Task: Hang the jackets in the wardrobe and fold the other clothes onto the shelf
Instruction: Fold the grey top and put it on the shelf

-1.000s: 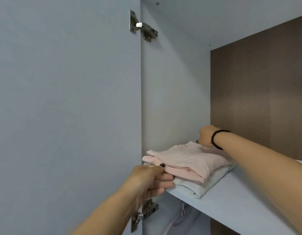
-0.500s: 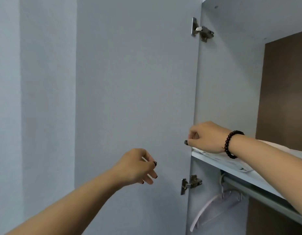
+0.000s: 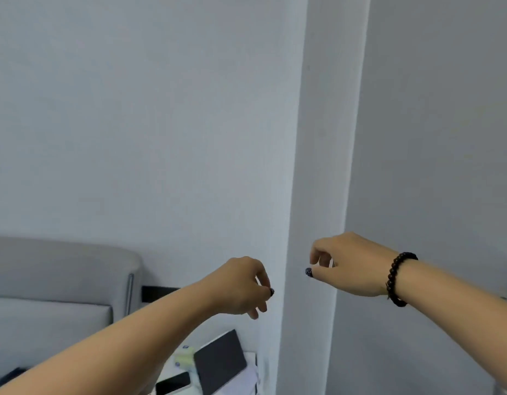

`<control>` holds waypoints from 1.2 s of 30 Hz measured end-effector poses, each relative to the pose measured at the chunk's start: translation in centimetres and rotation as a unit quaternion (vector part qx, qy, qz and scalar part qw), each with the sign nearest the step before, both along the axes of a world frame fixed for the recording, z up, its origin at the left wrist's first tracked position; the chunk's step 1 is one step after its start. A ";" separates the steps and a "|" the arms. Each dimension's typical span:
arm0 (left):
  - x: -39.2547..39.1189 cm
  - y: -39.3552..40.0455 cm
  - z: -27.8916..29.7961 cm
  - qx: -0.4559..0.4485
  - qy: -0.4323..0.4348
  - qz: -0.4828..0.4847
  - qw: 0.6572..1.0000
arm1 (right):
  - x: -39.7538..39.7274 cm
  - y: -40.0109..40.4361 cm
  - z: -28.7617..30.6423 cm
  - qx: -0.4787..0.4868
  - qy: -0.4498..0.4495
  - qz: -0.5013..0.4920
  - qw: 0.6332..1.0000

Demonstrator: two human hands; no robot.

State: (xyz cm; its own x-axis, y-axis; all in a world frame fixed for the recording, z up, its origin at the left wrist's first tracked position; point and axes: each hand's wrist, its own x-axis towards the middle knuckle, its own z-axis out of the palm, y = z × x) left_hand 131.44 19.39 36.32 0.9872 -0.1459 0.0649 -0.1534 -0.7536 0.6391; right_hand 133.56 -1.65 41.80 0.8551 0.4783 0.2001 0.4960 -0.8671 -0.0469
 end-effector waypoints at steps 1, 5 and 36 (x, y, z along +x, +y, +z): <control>-1.3 2.2 -0.3 0.007 -0.001 0.017 1.000 | -0.6 2.4 -0.5 0.007 0.004 0.017 1.000; -6.5 10.6 -1.8 0.045 -0.006 0.089 0.995 | -2.7 12.1 -3.5 0.010 0.029 0.085 0.996; -6.9 53.1 -24.0 0.073 0.268 0.422 0.863 | 10.0 63.1 -26.9 -0.175 0.231 0.354 0.889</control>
State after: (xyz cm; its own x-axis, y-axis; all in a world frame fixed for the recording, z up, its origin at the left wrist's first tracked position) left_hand 124.49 72.49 12.31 0.6293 0.6711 -0.3920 0.7769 -0.5318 0.3371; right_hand 143.53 61.41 14.91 0.2671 0.8931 -0.3620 0.9213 -0.3468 -0.1758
